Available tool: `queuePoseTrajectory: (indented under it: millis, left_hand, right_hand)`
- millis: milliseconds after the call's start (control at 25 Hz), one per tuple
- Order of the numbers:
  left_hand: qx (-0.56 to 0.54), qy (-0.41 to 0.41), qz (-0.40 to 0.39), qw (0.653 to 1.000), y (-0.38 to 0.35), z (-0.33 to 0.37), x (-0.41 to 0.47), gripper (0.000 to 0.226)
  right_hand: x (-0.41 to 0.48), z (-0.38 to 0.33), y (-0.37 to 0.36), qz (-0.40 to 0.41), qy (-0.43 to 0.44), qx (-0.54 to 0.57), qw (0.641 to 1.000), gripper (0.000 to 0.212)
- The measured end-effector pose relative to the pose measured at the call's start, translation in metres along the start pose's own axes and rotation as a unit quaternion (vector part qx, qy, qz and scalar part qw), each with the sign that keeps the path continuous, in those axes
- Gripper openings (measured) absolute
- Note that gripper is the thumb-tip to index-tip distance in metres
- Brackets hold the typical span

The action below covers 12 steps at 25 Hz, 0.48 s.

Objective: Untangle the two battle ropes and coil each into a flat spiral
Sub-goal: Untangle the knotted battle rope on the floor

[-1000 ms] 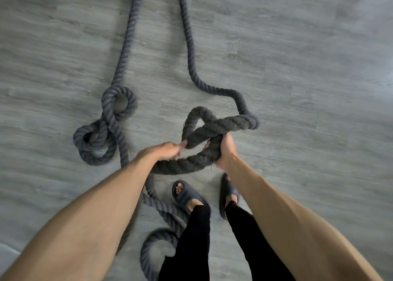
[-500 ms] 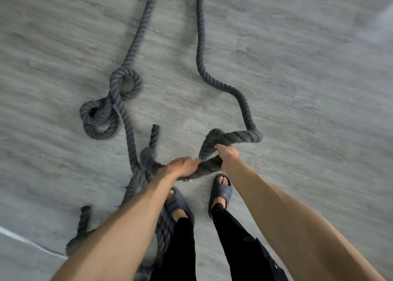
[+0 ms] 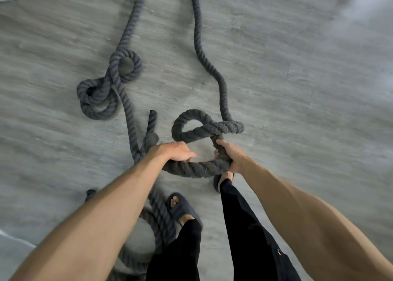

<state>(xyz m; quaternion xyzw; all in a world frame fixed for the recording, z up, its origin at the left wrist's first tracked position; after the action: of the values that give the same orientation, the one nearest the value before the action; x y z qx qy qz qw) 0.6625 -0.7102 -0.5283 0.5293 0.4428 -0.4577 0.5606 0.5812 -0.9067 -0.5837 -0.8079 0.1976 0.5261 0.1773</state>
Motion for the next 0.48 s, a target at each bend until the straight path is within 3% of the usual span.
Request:
queuePoseTrajectory:
  millis: [120, 240, 480]
  left_hand:
    - [0.098, 0.048, 0.101, 0.989, -0.02, -0.064, -0.002, 0.061]
    - [0.107, 0.08, 0.093, 0.987, -0.055, -0.106, -0.011, 0.064]
    - [-0.009, 0.112, 0.096, 0.989, -0.114, -0.125, -0.037, 0.072]
  right_hand:
    - [-0.027, 0.042, -0.015, -0.063, 0.003, 0.062, 0.996, 0.03]
    - [-0.048, 0.075, -0.025, -0.086, 0.007, 0.064, 0.994, 0.031]
    - [-0.058, 0.121, -0.036, 0.041, 0.077, -0.016, 0.996, 0.036]
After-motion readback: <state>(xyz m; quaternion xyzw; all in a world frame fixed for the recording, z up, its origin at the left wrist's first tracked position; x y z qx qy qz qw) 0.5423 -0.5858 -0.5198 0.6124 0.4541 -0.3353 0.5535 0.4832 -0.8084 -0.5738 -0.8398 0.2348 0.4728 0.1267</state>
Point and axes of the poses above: each hand's wrist, its own x-axis towards the middle knuckle, its own y-axis out of the back of the hand, z = x × y, the point moved 1 cm from there along x, towards the middle knuckle, and after that the axes turned 14 degrees about y, right-handed, at the moved point
